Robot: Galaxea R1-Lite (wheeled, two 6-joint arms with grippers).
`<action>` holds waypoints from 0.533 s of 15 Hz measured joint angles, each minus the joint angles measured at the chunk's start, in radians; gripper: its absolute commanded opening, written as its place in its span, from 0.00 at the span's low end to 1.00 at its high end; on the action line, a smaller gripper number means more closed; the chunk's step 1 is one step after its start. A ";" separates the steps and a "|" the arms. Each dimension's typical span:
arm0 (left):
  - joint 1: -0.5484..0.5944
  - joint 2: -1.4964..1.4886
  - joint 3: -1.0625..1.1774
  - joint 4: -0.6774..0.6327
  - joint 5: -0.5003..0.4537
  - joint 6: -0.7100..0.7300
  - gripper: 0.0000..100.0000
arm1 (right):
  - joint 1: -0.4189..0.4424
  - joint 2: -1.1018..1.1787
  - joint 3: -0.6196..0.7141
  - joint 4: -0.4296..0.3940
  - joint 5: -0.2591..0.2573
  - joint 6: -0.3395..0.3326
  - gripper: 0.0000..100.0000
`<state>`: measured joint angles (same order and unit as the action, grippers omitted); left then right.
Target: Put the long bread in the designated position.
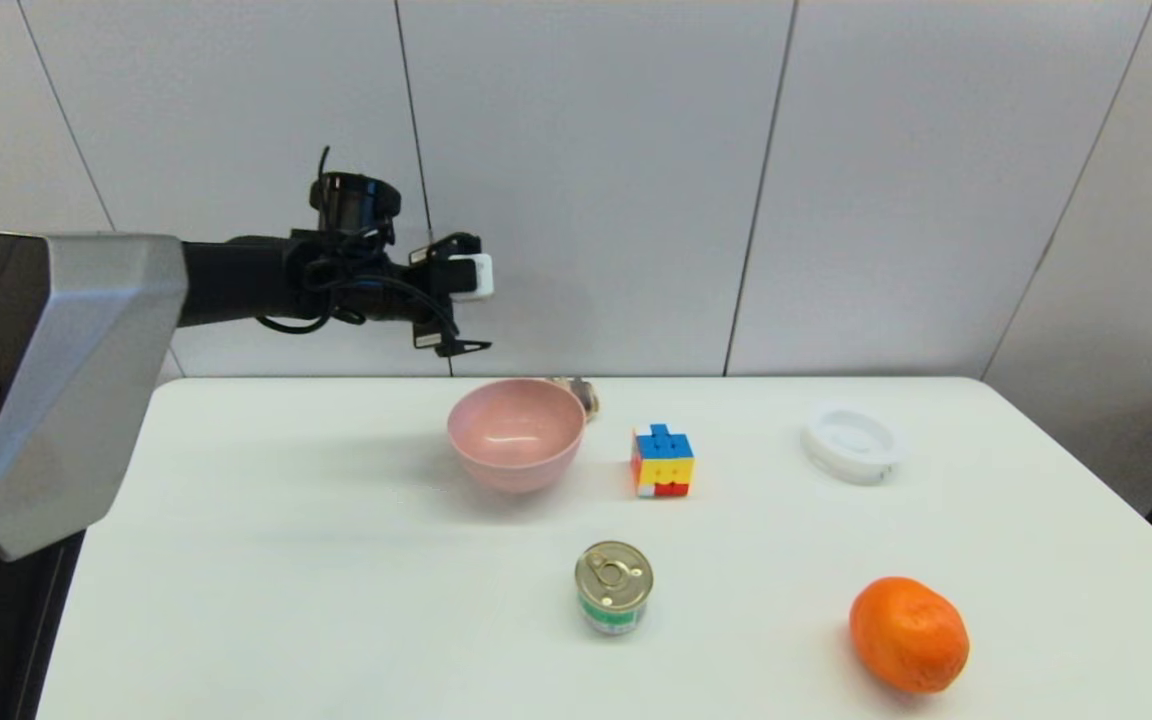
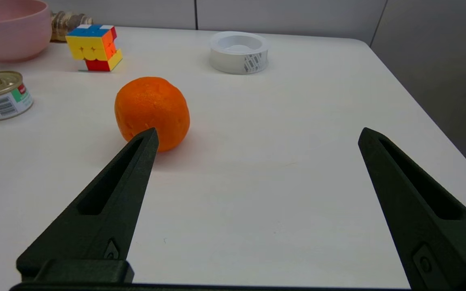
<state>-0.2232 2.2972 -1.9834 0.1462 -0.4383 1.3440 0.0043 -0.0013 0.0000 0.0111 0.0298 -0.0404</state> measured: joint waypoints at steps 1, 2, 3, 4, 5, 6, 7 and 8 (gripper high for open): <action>0.012 -0.027 0.006 0.023 0.000 -0.018 1.00 | 0.000 0.000 0.000 0.000 0.000 0.000 1.00; 0.022 -0.059 0.018 0.044 0.000 -0.042 1.00 | 0.000 0.000 0.000 0.000 0.000 0.000 1.00; 0.031 -0.096 0.040 0.063 0.000 -0.074 1.00 | 0.000 0.000 0.000 0.000 0.000 0.000 1.00; 0.037 -0.138 0.071 0.072 0.001 -0.108 1.00 | 0.000 0.000 0.000 0.000 0.000 0.000 1.00; 0.040 -0.188 0.114 0.074 0.004 -0.151 1.00 | 0.000 0.000 0.000 0.000 0.000 0.000 1.00; 0.041 -0.241 0.164 0.076 0.005 -0.196 1.00 | 0.000 0.000 0.000 0.000 0.000 0.000 1.00; 0.040 -0.300 0.223 0.078 0.012 -0.247 1.00 | 0.000 0.000 0.000 0.000 0.000 0.000 1.00; 0.036 -0.365 0.288 0.078 0.026 -0.300 1.00 | 0.000 0.000 0.000 0.000 0.000 0.000 1.00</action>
<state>-0.1874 1.9323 -1.6953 0.2240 -0.4128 1.0443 0.0043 -0.0013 0.0000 0.0109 0.0298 -0.0402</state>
